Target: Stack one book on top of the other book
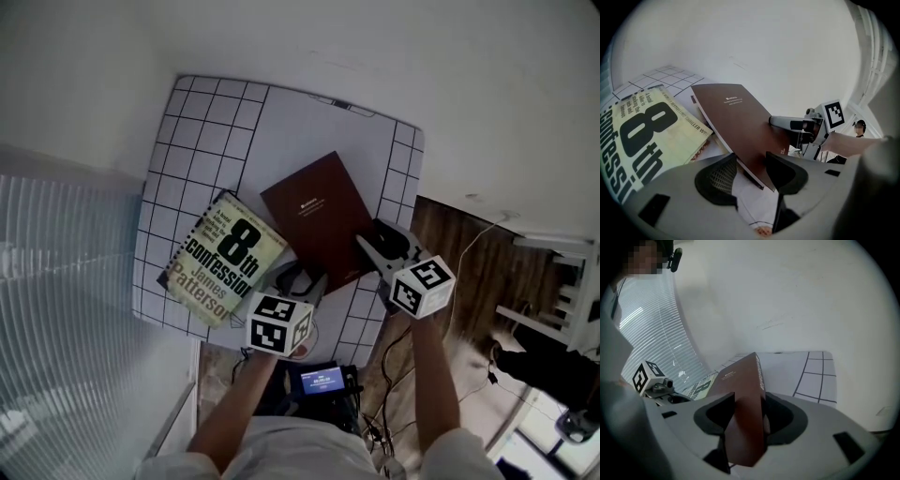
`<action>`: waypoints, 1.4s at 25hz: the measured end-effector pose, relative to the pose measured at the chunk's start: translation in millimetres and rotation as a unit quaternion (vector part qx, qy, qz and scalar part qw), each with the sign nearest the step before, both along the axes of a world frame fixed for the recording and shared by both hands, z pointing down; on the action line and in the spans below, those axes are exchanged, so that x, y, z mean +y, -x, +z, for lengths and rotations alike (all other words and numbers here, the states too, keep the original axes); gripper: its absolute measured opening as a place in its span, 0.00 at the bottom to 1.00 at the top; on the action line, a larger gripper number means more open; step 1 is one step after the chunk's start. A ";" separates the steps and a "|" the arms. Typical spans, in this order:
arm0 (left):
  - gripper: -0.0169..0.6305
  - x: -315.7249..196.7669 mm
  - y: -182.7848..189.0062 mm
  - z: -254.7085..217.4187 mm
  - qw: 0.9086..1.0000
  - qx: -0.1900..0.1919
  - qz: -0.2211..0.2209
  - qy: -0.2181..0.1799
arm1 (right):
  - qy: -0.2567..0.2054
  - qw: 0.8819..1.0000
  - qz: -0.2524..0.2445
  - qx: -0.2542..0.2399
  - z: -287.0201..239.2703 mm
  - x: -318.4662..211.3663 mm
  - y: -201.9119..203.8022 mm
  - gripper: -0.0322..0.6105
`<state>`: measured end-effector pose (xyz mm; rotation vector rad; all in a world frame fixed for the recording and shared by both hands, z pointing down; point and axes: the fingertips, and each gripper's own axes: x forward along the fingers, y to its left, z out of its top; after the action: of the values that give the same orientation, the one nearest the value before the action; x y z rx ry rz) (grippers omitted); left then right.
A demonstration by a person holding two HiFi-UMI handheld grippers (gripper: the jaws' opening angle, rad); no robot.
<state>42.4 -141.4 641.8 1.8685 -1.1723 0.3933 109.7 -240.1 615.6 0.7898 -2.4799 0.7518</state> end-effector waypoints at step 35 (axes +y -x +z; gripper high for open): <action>0.32 29.6 20.6 -90.6 0.996 -0.040 0.015 -0.074 | -0.045 0.993 0.076 -0.079 -92.9 46.3 0.4 0.34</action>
<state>21.8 -111.8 551.2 2.0171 -1.2570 0.4100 109.4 -193.9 522.7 0.9978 -2.6321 0.7875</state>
